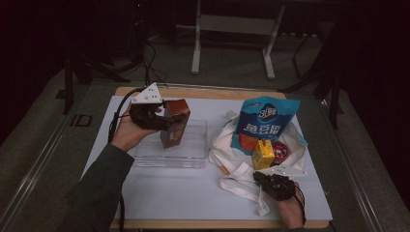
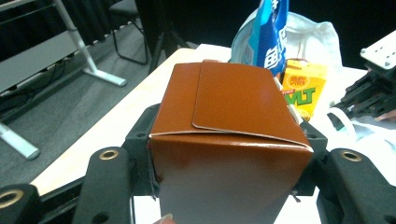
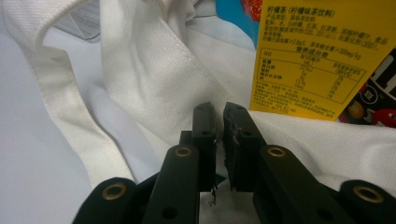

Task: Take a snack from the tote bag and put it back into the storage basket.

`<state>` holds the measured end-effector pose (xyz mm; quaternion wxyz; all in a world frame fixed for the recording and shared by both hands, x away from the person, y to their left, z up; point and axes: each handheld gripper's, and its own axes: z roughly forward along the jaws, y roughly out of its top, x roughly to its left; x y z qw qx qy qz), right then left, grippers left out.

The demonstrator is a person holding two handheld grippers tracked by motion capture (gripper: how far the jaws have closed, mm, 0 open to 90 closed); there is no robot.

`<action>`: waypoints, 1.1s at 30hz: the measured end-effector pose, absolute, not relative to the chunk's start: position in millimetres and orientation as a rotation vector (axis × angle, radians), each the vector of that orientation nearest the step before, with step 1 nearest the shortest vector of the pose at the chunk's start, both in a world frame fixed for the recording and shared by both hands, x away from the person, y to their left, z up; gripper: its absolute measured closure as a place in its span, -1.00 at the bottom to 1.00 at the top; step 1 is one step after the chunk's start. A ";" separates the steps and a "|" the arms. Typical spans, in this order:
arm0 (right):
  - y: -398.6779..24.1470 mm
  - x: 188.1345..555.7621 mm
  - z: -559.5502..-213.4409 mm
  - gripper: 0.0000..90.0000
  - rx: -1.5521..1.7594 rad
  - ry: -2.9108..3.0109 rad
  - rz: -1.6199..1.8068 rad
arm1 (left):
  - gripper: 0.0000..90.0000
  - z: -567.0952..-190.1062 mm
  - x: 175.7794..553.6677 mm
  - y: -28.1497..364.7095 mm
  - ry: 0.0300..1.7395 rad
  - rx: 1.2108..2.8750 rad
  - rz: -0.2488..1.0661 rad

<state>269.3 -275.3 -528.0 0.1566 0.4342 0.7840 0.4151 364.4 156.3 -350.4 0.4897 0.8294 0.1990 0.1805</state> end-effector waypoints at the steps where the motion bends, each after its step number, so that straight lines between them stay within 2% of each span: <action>1: -275.3 269.3 -528.0 0.85 1.243 2.244 1.189 | -0.05 -350.9 364.4 158.1 0.488 2.017 0.441; 33: -274.6 268.6 -527.8 0.85 1.248 2.242 1.184 | -0.05 -373.1 357.1 200.5 0.581 2.137 0.469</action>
